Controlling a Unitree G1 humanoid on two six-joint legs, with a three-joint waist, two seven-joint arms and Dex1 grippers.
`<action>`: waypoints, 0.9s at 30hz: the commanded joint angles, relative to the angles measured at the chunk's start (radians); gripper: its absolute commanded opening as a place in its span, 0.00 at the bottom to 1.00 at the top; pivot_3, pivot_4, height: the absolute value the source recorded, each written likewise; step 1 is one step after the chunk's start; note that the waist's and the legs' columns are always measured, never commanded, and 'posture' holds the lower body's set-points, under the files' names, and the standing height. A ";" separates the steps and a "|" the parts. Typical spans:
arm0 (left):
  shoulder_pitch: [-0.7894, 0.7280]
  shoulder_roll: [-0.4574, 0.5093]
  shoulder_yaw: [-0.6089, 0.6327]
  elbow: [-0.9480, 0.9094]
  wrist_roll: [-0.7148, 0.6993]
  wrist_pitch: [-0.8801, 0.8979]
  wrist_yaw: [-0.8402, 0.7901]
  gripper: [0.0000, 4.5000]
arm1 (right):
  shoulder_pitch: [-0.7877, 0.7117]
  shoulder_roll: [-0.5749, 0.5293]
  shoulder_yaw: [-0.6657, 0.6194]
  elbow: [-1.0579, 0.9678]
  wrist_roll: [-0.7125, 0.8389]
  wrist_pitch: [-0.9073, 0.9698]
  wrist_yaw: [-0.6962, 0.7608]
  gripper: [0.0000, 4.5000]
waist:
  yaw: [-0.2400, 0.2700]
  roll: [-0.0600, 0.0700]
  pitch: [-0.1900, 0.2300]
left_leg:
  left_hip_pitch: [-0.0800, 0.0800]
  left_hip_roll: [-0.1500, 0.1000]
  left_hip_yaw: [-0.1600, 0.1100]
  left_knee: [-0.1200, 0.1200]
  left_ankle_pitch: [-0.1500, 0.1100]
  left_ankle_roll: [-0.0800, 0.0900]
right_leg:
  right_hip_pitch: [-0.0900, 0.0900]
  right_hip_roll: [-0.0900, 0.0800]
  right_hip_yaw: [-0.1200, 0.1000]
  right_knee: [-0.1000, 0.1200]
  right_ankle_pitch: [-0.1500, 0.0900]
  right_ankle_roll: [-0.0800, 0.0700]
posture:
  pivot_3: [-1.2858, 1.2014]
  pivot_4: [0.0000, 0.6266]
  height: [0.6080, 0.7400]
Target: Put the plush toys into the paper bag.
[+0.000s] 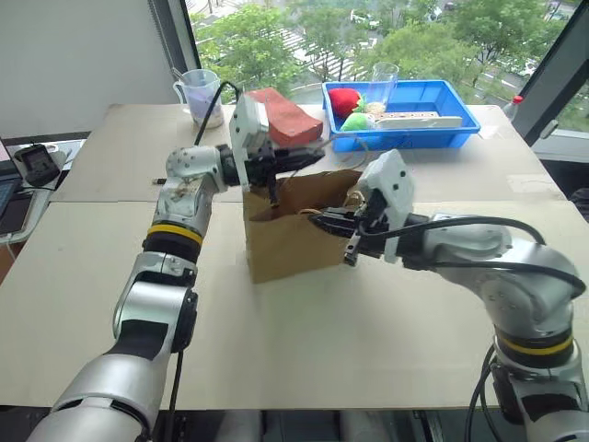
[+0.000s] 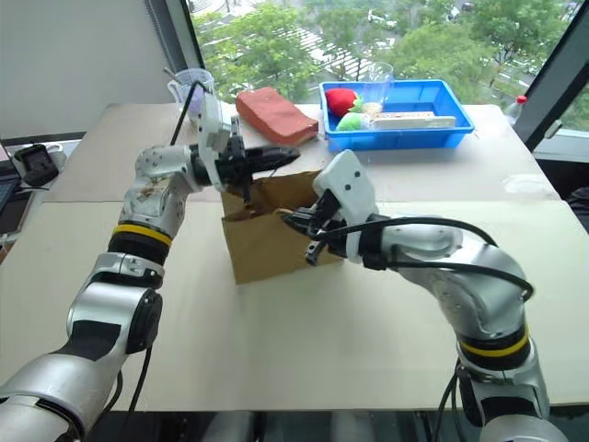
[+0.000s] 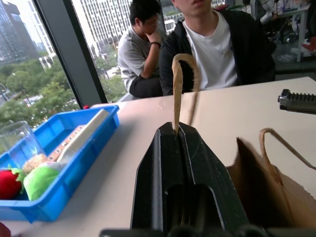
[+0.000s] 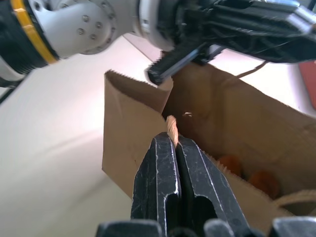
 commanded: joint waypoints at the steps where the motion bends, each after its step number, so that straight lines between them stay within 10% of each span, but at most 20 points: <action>1: 0.028 0.048 0.013 -0.161 -0.044 0.117 -0.017 0.00 | -0.022 -0.008 0.007 0.022 -0.061 -0.061 0.014 0.02 | 0.002 0.000 0.000 | 0.000 0.000 0.000 0.000 0.000 0.000 | -0.001 0.000 0.000 0.001 0.000 0.000 | 0.52 0.24 1.00; 7: 0.142 0.150 0.071 -0.425 -0.124 0.342 0.041 0.06 | -0.049 -0.021 0.024 0.092 -0.121 -0.114 0.073 0.01 | 0.002 0.000 0.000 | 0.000 0.000 -0.001 0.000 0.001 -0.001 | -0.001 0.000 0.000 0.002 0.000 0.000 | 0.52 0.24 1.00; 9: 0.172 0.184 0.124 -0.522 -0.186 0.443 0.094 0.17 | -0.070 -0.021 0.029 0.129 -0.127 -0.134 0.111 0.15 | -0.004 0.000 0.000 | 0.000 0.000 -0.001 0.000 0.001 -0.001 | -0.001 0.000 0.000 0.002 0.000 0.000 | 0.52 0.24 1.00; 18: 0.357 0.341 0.208 -0.752 -0.224 0.540 0.173 1.00 | -0.126 -0.133 -0.029 0.144 -0.068 -0.136 0.337 0.84 | -0.005 0.000 0.000 | 0.000 0.000 -0.001 -0.001 0.001 -0.001 | -0.003 0.000 0.000 0.002 0.000 0.000 | 0.52 0.24 1.00; 20: 0.432 0.370 0.213 -0.791 -0.223 0.530 0.174 1.00 | -0.150 -0.165 -0.048 0.149 -0.042 -0.121 0.378 1.00 | -0.002 0.000 0.000 | 0.000 0.000 -0.001 -0.001 0.000 -0.001 | -0.003 0.000 0.000 0.002 0.000 0.000 | 0.52 0.24 1.00; 27: 0.545 0.340 0.161 -0.760 -0.177 0.408 0.172 1.00 | -0.266 -0.229 -0.092 0.189 0.089 -0.034 0.524 1.00 | 0.014 0.001 0.000 | -0.001 0.000 0.000 -0.001 0.001 -0.001 | -0.003 0.000 0.001 0.002 0.000 0.000 | 0.52 0.24 1.00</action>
